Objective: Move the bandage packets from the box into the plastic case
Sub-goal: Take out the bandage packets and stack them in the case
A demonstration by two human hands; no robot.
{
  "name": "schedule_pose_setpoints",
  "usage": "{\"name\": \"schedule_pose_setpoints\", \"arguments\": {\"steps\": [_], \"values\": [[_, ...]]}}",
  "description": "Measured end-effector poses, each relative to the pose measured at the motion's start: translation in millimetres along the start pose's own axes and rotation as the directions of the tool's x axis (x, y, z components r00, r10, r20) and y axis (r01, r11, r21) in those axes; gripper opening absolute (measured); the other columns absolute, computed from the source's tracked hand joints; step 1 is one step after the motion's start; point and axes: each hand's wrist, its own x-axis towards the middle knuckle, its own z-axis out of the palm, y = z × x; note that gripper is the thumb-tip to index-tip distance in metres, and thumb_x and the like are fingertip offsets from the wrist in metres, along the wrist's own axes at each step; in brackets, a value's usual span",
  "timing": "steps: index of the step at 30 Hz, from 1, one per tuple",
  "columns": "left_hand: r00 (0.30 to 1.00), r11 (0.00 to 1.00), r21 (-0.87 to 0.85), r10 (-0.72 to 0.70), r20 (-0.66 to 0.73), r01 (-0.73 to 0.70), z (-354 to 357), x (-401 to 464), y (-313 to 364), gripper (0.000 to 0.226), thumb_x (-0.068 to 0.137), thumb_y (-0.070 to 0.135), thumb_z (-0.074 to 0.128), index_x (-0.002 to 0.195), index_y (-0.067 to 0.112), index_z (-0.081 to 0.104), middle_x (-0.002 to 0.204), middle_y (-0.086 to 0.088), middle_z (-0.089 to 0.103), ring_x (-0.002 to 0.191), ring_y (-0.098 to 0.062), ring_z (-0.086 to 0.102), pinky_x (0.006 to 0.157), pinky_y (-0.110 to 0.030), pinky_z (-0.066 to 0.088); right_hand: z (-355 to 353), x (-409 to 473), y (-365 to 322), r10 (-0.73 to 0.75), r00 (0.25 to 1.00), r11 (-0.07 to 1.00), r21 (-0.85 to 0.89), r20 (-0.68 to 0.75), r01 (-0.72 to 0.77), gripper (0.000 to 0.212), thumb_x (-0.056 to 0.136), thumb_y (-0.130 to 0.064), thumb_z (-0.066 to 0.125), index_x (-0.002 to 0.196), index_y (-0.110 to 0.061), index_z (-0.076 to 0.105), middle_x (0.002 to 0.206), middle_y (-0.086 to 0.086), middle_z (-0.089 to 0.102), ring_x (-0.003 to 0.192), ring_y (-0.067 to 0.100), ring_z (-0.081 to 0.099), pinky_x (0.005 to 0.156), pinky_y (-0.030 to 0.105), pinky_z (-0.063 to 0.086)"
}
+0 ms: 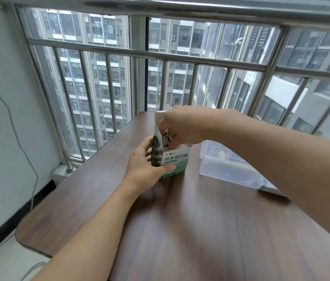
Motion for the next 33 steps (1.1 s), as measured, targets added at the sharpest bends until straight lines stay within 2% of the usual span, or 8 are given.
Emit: {"name": "schedule_pose_setpoints", "arguments": {"steps": [2, 6, 11, 14, 18, 25, 27, 33], "values": [[1.0, 1.0, -0.003, 0.006, 0.003, -0.006, 0, 0, 0, 0.076, 0.052, 0.008, 0.091, 0.115, 0.039, 0.061, 0.101, 0.002, 0.075, 0.095, -0.021, 0.073, 0.077, -0.031, 0.058, -1, 0, 3, 0.028, 1.0, 0.999, -0.043, -0.007, -0.029, 0.019, 0.086, -0.019, 0.077, 0.102, -0.026, 0.068, 0.073, -0.013, 0.051, 0.085, 0.023, 0.064, 0.071, 0.035, 0.054], [1.0, 1.0, 0.006, 0.013, 0.008, -0.013, 1, 0, 1, 0.074, 0.053, 0.008, 0.09, 0.113, 0.041, 0.061, 0.102, 0.003, 0.075, 0.098, -0.022, 0.072, 0.08, -0.037, 0.059, -4, -2, 11, 0.064, 0.998, 0.997, -0.047, 0.022, -0.063, 0.049, 0.079, -0.019, 0.084, 0.125, -0.022, 0.067, 0.076, -0.016, 0.044, 0.087, 0.024, 0.06, 0.073, 0.032, 0.05], [1.0, 1.0, 0.004, 0.024, 0.006, -0.024, 0, -1, 2, 0.074, 0.052, 0.008, 0.09, 0.113, 0.04, 0.061, 0.1, 0.005, 0.075, 0.095, -0.019, 0.073, 0.077, -0.031, 0.058, 3, -5, 13, 0.022, 0.998, 0.991, -0.128, -0.06, -0.03, 0.037, 0.078, -0.022, 0.085, 0.113, -0.023, 0.07, 0.103, -0.002, 0.065, 0.086, 0.023, 0.061, 0.07, 0.035, 0.055], [1.0, 1.0, 0.008, 0.018, 0.007, -0.018, 0, -1, 1, 0.074, 0.053, 0.007, 0.09, 0.113, 0.041, 0.061, 0.101, 0.004, 0.075, 0.096, -0.02, 0.073, 0.077, -0.032, 0.058, 8, -5, 10, 0.035, 0.997, 0.98, -0.194, -0.071, -0.049, 0.005, 0.082, -0.012, 0.073, 0.08, -0.017, 0.071, 0.083, 0.002, 0.063, 0.065, 0.023, 0.051, 0.052, 0.027, 0.044], [1.0, 1.0, 0.005, 0.022, 0.004, -0.022, -1, -1, 1, 0.073, 0.053, 0.007, 0.09, 0.111, 0.042, 0.062, 0.101, 0.002, 0.075, 0.097, -0.022, 0.073, 0.078, -0.034, 0.058, 10, -3, 7, 0.03, 0.999, 0.987, -0.16, -0.045, -0.037, 0.036, 0.076, -0.005, 0.065, 0.049, -0.02, 0.046, 0.056, -0.004, 0.043, 0.057, 0.024, 0.042, 0.049, 0.026, 0.036], [0.998, 0.998, 0.023, 0.058, -0.028, -0.058, 2, -3, 3, 0.079, 0.052, 0.01, 0.09, 0.111, 0.053, 0.058, 0.101, 0.009, 0.073, 0.096, -0.022, 0.073, 0.077, -0.034, 0.06, 7, -3, 8, 0.034, 0.999, 0.998, -0.05, -0.023, -0.035, 0.031, 0.081, -0.009, 0.067, 0.058, -0.029, 0.063, 0.059, -0.013, 0.054, 0.055, 0.011, 0.05, 0.046, 0.021, 0.039], [0.994, 0.992, 0.072, 0.103, -0.044, -0.099, 2, -4, 3, 0.096, 0.053, 0.012, 0.09, 0.122, 0.063, 0.047, 0.105, 0.015, 0.069, 0.095, -0.016, 0.071, 0.077, -0.033, 0.06, 8, 0, 10, 0.05, 0.999, 0.995, -0.092, 0.011, -0.049, 0.032, 0.083, -0.011, 0.066, 0.056, -0.026, 0.059, 0.059, -0.009, 0.052, 0.057, 0.017, 0.048, 0.047, 0.023, 0.038], [0.958, 0.894, 0.356, 0.285, 0.019, -0.273, 6, -13, 13, 0.115, 0.067, 0.016, 0.089, 0.147, 0.053, 0.015, 0.132, 0.03, 0.042, 0.115, -0.002, 0.058, 0.089, -0.028, 0.055, 19, 12, 9, 0.067, 0.996, 0.984, -0.17, 0.056, -0.057, 0.036, 0.09, -0.01, 0.059, 0.059, -0.02, 0.044, 0.064, 0.0, 0.047, 0.065, 0.025, 0.049, 0.054, 0.029, 0.041]]}}
